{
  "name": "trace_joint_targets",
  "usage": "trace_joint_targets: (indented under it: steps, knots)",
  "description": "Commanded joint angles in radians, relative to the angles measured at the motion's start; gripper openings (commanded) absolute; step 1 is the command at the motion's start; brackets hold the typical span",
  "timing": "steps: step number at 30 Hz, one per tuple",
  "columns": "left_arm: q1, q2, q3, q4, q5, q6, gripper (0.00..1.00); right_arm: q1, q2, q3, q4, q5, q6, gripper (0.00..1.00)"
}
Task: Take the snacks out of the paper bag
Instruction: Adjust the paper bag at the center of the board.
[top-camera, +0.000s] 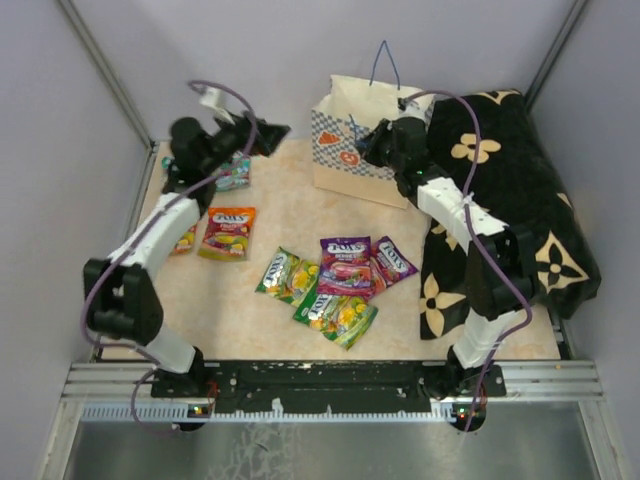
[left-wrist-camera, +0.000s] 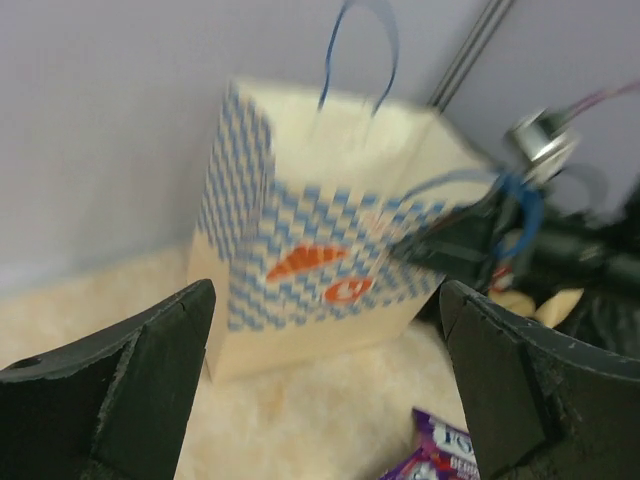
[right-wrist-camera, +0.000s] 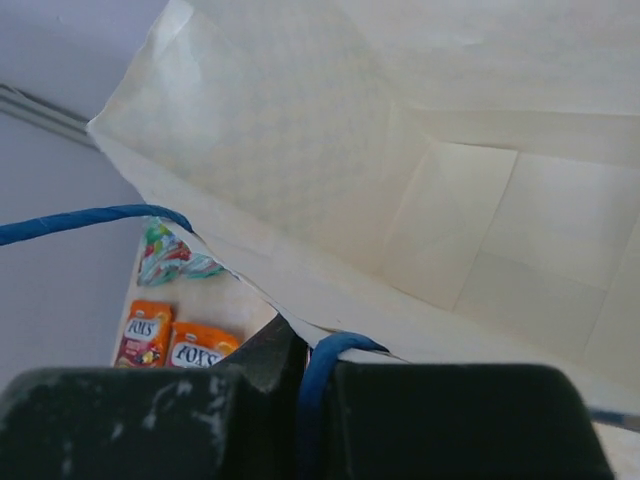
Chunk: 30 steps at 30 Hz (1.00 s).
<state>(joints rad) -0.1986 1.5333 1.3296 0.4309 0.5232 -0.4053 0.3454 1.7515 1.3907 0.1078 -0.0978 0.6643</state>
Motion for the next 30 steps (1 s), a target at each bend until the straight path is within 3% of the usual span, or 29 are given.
trace_joint_targets:
  steps: [1, 4, 6, 8, 11, 15, 18, 26, 30]
  knots:
    - [-0.132, 0.156, -0.074, -0.017, -0.176, 0.115, 0.97, 0.093, -0.015, 0.155, -0.034, 0.024, -0.111, 0.01]
    - [-0.166, 0.237, -0.066, 0.036, -0.236, 0.052, 0.89, 0.113, 0.006, 0.308, -0.264, -0.137, -0.247, 0.55]
    - [-0.166, 0.286, -0.052, 0.068, -0.26, 0.005, 0.86, 0.112, -0.012, 0.374, -0.416, -0.192, -0.346, 0.85]
    - [-0.166, 0.345, -0.009, 0.07, -0.283, -0.016, 0.85, 0.093, -0.071, 0.384, -0.509, -0.212, -0.417, 0.98]
    - [-0.166, 0.463, 0.119, 0.041, -0.304, -0.034, 0.85, -0.011, -0.223, 0.318, -0.477, -0.353, -0.383, 0.99]
    - [-0.163, 0.593, 0.265, 0.0, -0.334, -0.065, 0.85, -0.167, -0.319, 0.216, -0.338, -0.385, -0.3, 0.99]
    - [-0.153, 0.656, 0.33, -0.02, -0.313, -0.085, 0.85, -0.201, -0.284, 0.253, -0.397, -0.429, -0.322, 0.99]
    - [-0.154, 0.664, 0.315, 0.01, -0.264, -0.12, 0.84, -0.195, -0.148, 0.277, -0.443, -0.507, -0.252, 0.99]
    - [-0.154, 0.618, 0.258, 0.052, -0.261, -0.145, 0.83, -0.122, 0.0, 0.478, -0.714, -0.422, -0.378, 0.99]
